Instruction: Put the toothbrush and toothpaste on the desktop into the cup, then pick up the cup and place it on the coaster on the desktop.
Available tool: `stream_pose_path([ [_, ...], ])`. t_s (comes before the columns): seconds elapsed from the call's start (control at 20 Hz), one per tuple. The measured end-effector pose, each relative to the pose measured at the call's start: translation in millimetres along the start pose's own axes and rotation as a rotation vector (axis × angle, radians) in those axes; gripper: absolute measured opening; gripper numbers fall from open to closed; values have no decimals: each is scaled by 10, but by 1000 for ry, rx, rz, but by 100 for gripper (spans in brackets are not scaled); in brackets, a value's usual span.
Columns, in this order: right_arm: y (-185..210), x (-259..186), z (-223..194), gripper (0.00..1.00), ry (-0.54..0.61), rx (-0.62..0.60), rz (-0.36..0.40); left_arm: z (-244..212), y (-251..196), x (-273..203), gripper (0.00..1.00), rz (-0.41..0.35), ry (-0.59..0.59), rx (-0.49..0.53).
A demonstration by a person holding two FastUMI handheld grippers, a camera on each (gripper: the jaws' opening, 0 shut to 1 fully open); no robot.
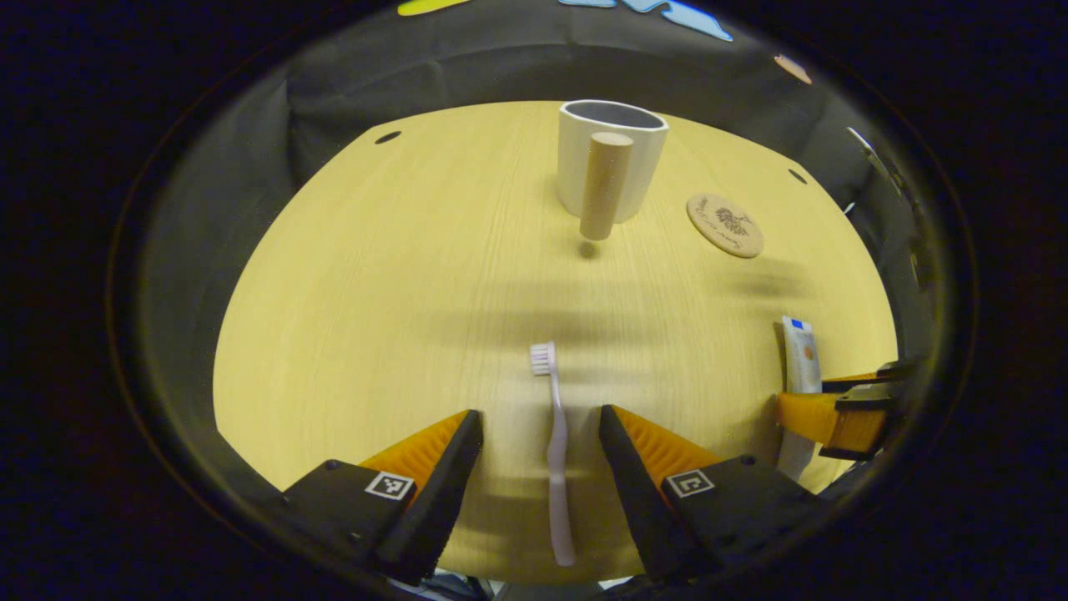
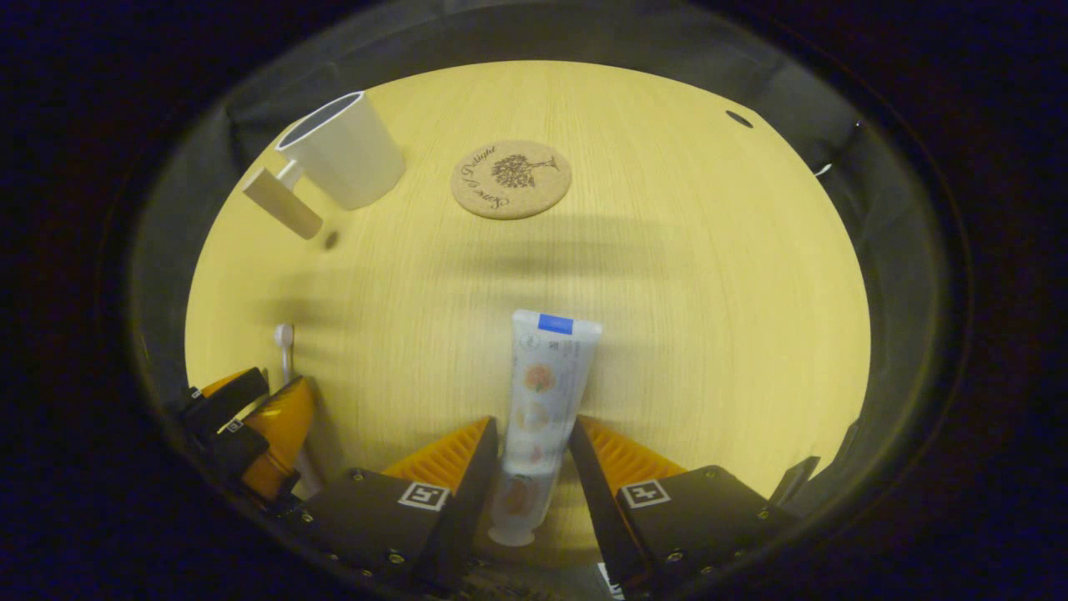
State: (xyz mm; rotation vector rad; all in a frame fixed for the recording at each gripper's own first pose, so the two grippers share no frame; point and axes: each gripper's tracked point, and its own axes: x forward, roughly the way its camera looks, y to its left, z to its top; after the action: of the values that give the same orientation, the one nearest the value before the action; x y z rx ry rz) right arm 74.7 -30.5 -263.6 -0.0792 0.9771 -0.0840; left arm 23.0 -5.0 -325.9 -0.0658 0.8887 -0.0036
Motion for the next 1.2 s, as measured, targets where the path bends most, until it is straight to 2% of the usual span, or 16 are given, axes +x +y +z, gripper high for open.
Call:
stream_pose_path([
  [0.05, 6, 6, -3, 62, 10, 2, -1, -11, -18, 16, 95, 1, 8, 12],
  [0.15, 9, 1, -71, 62, 51, -18, 3, 29, -52, 26, 82, -3, 5, 21],
  [0.2, -6, 25, -63, 62, 39, -10, -4, 38, -65, 34, 63, 1, 2, 24],
  [0.25, 7, 8, -70, 42, 45, -20, -2, 25, -70, 34, 45, 6, 5, 34],
  [0.3, -1, -1, -84, 42, 52, -43, 1, 24, -69, 44, 38, 8, 7, 48],
  [0.35, -4, -23, -53, 42, 34, -36, 1, 59, -77, 16, 38, 10, -6, 56],
  [0.4, 10, -29, -60, 26, 45, -36, 1, 88, -83, 0, 24, 8, -1, 52],
  [0.45, 4, -11, -72, 26, 55, -45, 2, 49, -87, 27, 9, 15, -14, 62],
  [0.5, 0, -14, -45, 26, 28, -24, 0, 34, -82, 27, 9, 17, -7, 79],
  [0.55, 20, -28, -51, 18, 44, -22, 7, 44, -81, 51, 9, 17, -20, 92],
  [0.6, 0, 7, -20, 15, 14, -12, 11, 53, -90, 40, 2, 21, -20, 92],
  [0.65, 17, 27, -28, 7, 26, -9, 16, 44, -75, 42, 7, 22, -25, 90],
  [0.7, 8, 16, -13, 7, 7, 3, 22, 55, -78, 40, 7, 18, -33, 81],
  [0.75, 14, 5, -34, 7, 10, 16, 28, 56, -75, 33, 13, 14, -39, 75],
  [0.8, 20, 0, -13, 8, -6, 24, 33, 65, -74, 33, 7, 7, -47, 71],
  [1.2, 32, 6, -13, 7, -38, 70, 56, 642, -97, -469, 7, -53, -193, -10],
])
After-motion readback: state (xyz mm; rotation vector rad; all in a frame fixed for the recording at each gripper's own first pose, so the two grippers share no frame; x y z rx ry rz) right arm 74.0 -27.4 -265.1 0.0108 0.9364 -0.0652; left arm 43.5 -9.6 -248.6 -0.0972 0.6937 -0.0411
